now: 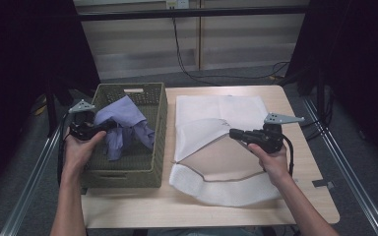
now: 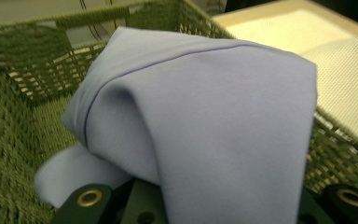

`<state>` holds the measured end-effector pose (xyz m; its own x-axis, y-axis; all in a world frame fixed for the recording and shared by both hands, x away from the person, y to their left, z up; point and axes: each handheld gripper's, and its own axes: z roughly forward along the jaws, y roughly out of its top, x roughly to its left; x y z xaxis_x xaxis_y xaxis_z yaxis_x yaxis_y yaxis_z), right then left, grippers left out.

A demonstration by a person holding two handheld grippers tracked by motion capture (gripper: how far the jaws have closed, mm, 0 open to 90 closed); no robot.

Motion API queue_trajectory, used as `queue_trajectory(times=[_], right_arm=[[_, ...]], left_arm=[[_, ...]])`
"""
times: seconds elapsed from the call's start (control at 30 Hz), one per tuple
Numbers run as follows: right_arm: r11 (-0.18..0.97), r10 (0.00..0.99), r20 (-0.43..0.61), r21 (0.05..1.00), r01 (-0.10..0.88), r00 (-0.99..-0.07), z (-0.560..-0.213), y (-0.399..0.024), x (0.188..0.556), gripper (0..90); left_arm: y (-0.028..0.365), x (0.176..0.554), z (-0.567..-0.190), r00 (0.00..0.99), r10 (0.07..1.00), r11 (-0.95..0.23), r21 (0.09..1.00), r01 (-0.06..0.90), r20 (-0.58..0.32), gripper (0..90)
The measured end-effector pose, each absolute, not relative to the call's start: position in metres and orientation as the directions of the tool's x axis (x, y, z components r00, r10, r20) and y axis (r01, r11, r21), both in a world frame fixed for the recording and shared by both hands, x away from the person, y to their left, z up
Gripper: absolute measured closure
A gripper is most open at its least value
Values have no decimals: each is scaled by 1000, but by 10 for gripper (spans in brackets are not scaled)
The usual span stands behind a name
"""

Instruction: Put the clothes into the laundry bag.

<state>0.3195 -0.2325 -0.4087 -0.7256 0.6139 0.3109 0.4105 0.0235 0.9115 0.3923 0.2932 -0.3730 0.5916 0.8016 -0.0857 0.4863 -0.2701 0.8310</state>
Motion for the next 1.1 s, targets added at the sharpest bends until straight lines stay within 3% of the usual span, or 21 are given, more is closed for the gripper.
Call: queue_trajectory(times=[1.1], right_arm=[[25, 599, 308, 916, 401, -739, -409, -231, 320, 888]], left_arm=[[316, 364, -323, 594, 794, -83, 946, 314, -127, 800]])
